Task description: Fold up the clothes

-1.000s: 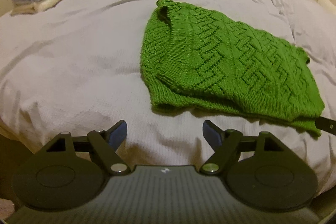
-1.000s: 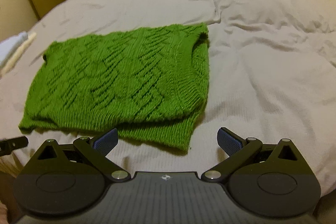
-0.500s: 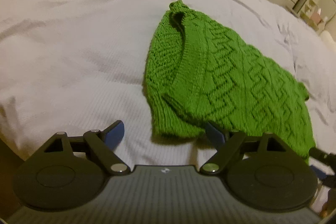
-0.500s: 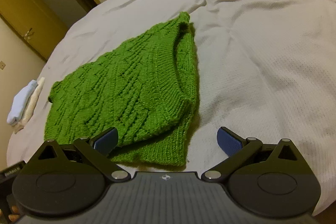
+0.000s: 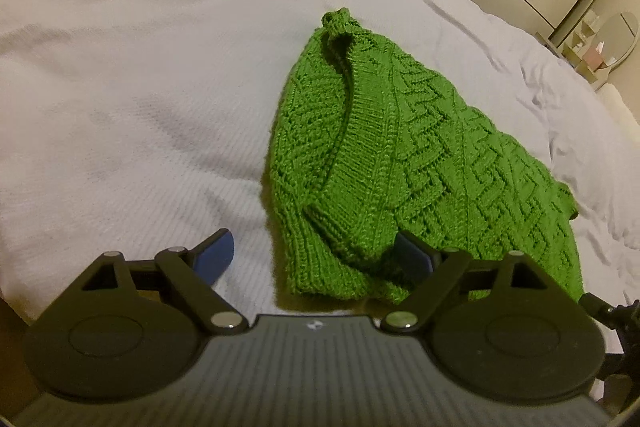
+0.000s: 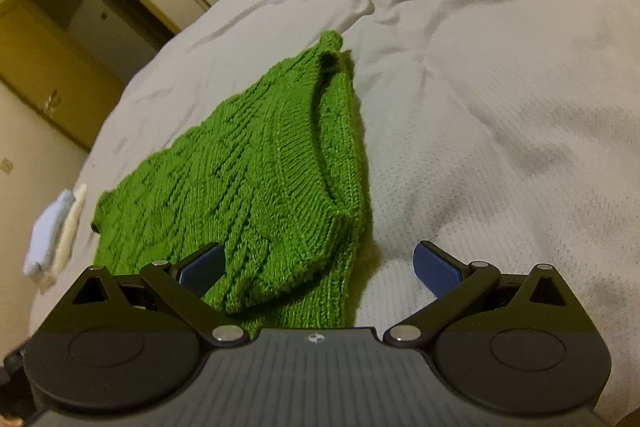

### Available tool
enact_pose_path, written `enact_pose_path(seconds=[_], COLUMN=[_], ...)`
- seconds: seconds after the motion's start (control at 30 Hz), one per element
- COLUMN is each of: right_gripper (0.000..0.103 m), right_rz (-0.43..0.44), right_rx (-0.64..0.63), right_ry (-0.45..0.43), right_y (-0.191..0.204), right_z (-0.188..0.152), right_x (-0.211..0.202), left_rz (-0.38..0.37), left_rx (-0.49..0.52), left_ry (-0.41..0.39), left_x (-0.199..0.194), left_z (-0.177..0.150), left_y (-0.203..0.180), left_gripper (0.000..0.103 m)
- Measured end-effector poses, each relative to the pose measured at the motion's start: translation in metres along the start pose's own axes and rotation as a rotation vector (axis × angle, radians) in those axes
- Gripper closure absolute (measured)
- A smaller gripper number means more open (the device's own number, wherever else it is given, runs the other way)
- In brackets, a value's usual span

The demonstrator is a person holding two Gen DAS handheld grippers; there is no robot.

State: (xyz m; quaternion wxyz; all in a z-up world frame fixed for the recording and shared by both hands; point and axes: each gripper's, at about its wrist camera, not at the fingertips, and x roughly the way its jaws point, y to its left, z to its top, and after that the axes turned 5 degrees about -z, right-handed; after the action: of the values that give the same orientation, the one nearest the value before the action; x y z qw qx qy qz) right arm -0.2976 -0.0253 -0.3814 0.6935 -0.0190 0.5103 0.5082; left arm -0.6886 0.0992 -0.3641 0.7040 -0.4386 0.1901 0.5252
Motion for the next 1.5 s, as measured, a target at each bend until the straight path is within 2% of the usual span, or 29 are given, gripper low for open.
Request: enact_pose_path(seconds=[0.7,0.73,0.77,0.83,0.93,1.0,1.07,1.13,1.2,1.3,1.4,1.5], right_gripper=[0.0,0.0,0.0,0.0,0.0,0.0,0.0,0.0,0.0,0.0,0.0,0.0], right_rz=[0.009,0.01,0.011,0.013,0.028,0.039,0.045,0.051,0.058,0.072,0.088,0.088], right_rx=[-0.008,-0.008,-0.008,-0.009,0.018,0.042,0.046,0.042,0.039,0.039,0.048,0.066], right_ry=[-0.002,-0.002,-0.001,0.0,-0.007,-0.013,-0.012,-0.011,-0.009,-0.007,-0.007,-0.021], right_y=[-0.004,-0.004,-0.004,-0.004,-0.007,-0.01,-0.012,-0.014,-0.015,-0.018,-0.022,-0.028], right_z=[-0.001,-0.001,0.0,0.0,0.002,0.006,0.009,0.01,0.011,0.012,0.014,0.018], right_x=[0.002,0.002,0.003,0.003,0.002,0.001,0.002,0.002,0.003,0.002,0.001,-0.003], left_rz=[-0.062,-0.061,-0.07,-0.107,-0.133,-0.133,-0.116,-0.095,-0.041,0.108,0.184,0.181], left_rx=[-0.136,-0.142,-0.148,-0.179,-0.207,-0.233,-0.254,-0.208,-0.079,0.29,0.651,0.95], left_ry=[-0.105,-0.111,-0.111,-0.104,-0.103,-0.109,-0.112,-0.098,-0.092,-0.128,-0.231,-0.347], left_x=[0.018,0.018,0.019,0.019,0.022,0.025,0.026,0.026,0.024,0.018,0.008,-0.001], left_z=[-0.007,-0.008,-0.009,-0.011,-0.013,-0.012,-0.009,-0.002,0.006,0.004,-0.013,-0.038], left_y=[-0.001,-0.002,-0.004,-0.005,-0.004,0.001,0.005,0.002,-0.015,-0.069,-0.127,-0.178], left_gripper=[0.018,0.023,0.033,0.043,0.042,0.047,0.07,0.079,0.084,0.087,0.087,0.087])
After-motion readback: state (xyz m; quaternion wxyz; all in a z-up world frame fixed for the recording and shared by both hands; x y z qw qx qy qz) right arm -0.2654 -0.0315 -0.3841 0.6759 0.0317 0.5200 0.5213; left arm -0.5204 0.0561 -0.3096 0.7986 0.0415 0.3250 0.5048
